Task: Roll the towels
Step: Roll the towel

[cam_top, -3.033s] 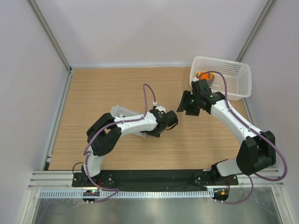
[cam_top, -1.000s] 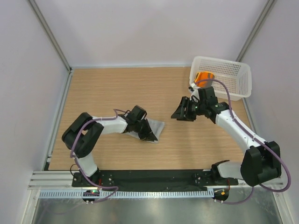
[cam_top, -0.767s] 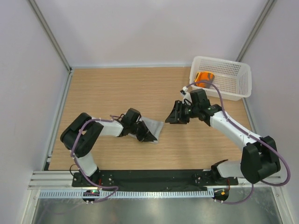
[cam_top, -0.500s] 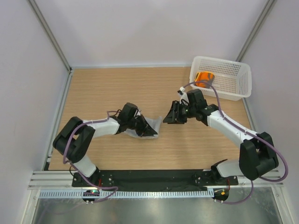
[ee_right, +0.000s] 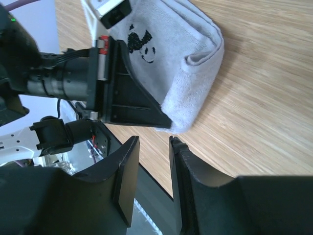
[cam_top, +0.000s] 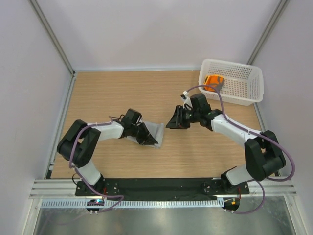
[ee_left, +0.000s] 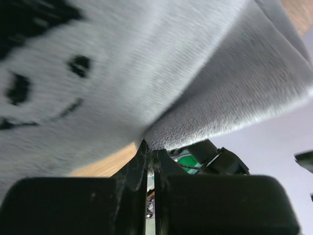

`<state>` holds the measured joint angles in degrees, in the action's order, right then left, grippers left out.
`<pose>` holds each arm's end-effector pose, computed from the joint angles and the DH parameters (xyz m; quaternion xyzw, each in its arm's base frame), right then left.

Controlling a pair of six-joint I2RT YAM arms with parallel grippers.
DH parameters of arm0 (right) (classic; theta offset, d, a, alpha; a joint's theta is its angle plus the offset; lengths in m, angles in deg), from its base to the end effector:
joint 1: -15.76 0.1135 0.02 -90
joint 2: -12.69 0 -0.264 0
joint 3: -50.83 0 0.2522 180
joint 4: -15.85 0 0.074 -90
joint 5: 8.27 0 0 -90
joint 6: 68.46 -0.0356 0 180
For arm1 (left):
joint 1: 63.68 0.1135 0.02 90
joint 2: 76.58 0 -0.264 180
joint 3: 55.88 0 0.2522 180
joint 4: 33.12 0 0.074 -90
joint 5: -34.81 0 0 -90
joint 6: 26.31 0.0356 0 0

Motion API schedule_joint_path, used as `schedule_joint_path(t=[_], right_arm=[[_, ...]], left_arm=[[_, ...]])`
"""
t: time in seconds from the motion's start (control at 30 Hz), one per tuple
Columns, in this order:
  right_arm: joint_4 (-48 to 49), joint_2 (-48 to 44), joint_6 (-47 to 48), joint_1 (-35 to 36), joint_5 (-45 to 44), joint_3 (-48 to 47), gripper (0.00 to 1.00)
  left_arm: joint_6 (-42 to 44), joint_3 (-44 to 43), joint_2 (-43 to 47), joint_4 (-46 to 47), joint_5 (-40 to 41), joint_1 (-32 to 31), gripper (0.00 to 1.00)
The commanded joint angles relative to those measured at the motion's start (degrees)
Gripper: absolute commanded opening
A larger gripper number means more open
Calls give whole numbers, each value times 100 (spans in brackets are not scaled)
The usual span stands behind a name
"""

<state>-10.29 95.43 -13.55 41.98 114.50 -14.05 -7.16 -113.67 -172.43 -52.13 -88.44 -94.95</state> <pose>0.2619 0.1505 0.2258 -0.0416 0.8890 0.4145 0.1901 0.2479 -0.1734 0.1335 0.2348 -0.8921 0.3837 0.0427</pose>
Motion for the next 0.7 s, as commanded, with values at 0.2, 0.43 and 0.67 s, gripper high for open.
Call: schedule_joint_path(t=[0.2, 0.43, 0.67], right_arm=[[1659, 821, -551, 340, 405, -39, 26], [2266, 1524, -709, 560, 546, -118, 20], [2548, 2334, -815, 586, 370, -364, 18]], left_arm=[[387, 70, -364, -388, 153, 217, 0], [545, -35, -540, -476, 161, 235, 0], [853, -290, -548, -845, 258, 296, 0]])
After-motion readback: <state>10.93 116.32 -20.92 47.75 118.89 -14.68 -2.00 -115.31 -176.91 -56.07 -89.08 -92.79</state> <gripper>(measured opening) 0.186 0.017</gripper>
